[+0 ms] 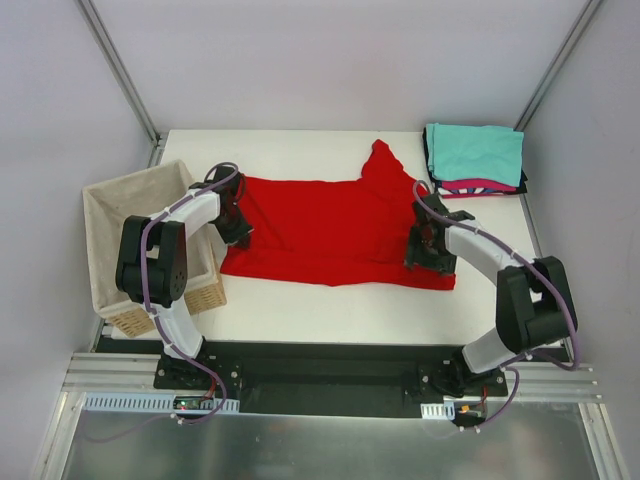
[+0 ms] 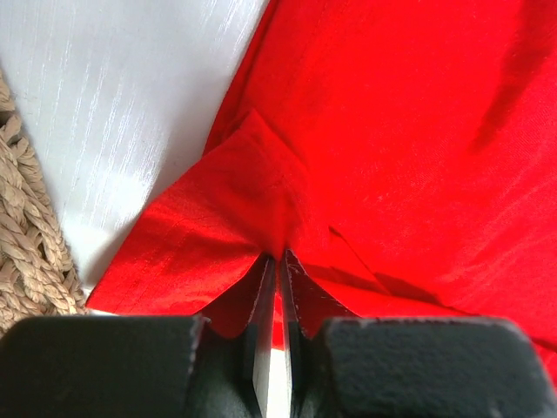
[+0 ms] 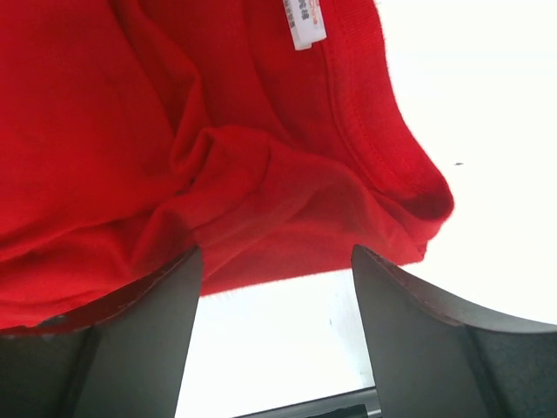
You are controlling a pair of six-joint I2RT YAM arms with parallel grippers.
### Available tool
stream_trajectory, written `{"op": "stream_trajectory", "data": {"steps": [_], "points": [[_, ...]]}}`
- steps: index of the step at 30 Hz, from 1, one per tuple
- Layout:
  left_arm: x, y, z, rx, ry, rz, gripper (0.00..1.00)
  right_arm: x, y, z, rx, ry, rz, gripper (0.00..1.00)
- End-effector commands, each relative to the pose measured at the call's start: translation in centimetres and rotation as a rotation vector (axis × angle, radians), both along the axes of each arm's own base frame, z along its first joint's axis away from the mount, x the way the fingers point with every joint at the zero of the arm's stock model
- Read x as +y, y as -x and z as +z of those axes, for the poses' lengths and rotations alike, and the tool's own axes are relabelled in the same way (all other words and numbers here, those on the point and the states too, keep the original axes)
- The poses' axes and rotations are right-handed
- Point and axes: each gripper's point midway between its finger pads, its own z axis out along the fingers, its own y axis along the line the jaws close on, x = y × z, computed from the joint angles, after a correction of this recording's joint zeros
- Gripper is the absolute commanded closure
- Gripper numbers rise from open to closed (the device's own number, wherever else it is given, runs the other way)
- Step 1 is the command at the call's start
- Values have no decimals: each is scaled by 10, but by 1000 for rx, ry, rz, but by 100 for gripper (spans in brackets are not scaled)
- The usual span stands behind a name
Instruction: Fold and stack the t-shirts
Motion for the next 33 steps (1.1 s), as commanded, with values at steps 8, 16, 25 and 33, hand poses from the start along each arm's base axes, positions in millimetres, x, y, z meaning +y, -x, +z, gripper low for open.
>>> {"op": "stream_trajectory", "data": {"steps": [8, 16, 25, 33], "points": [[-5, -11, 21, -69, 11, -24, 95, -10, 23, 10, -19, 27, -10, 27], [-5, -13, 23, -76, 11, -25, 96, -12, 27, -1, -1, 38, -15, 27], [-4, -22, 25, -83, 2, -22, 100, -7, 27, -21, 46, 28, -12, 27], [-7, -23, 12, -40, 7, -24, 100, -7, 28, -21, 42, 25, -12, 27]]}}
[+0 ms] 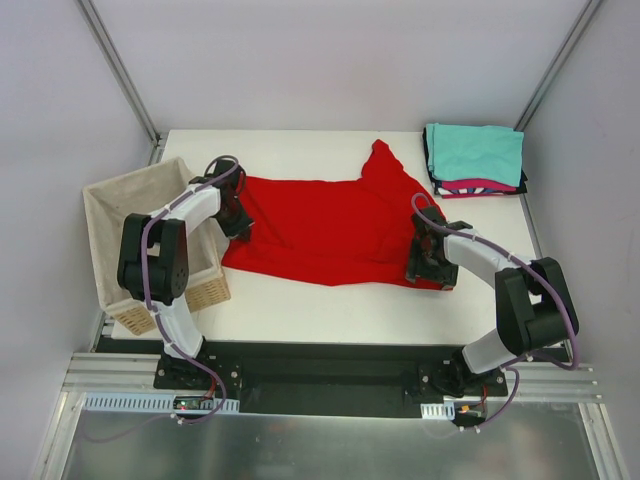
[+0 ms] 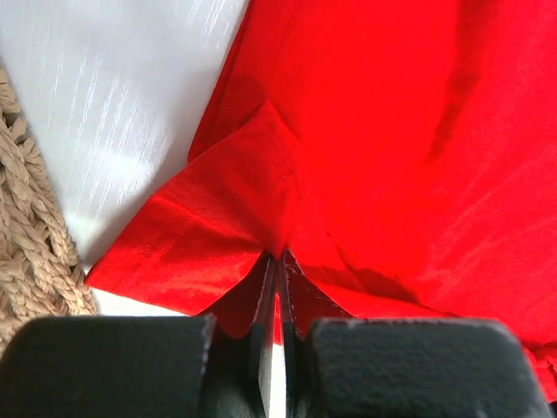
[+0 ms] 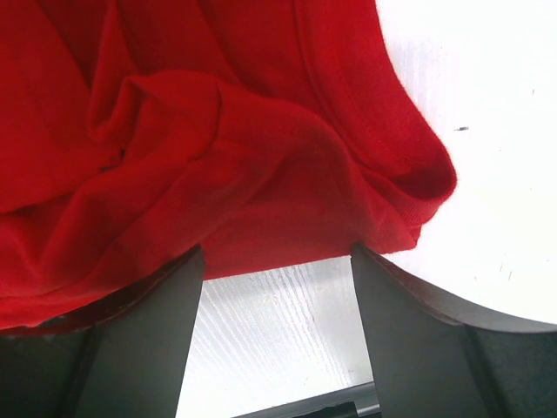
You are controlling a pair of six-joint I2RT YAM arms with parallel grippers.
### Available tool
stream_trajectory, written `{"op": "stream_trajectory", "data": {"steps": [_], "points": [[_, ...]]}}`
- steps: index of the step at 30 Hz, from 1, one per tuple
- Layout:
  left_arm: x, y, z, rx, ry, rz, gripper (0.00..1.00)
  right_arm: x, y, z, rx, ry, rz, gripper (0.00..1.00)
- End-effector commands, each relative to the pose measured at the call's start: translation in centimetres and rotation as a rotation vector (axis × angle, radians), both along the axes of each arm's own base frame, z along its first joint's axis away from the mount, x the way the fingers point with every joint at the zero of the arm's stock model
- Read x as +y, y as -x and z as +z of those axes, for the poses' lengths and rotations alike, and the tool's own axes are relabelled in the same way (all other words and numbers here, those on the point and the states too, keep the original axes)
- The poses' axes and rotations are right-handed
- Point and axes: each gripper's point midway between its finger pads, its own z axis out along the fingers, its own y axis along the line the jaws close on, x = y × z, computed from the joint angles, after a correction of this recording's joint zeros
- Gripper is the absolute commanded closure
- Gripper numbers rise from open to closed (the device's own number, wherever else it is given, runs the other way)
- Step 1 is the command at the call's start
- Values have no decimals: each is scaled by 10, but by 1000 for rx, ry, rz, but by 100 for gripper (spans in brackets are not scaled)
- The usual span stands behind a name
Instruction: Fold and stack the t-shirts
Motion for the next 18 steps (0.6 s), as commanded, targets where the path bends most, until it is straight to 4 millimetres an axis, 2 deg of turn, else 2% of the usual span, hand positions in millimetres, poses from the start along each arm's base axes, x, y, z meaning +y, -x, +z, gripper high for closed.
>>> {"op": "stream_trajectory", "data": {"steps": [1, 18], "points": [[-4, -7, 3, -9, -1, -20, 100, 2, 2, -5, 4, -3, -9, 27], [2, -35, 35, -88, -4, -10, 100, 2, 1, -6, 6, -4, -4, 27]]}}
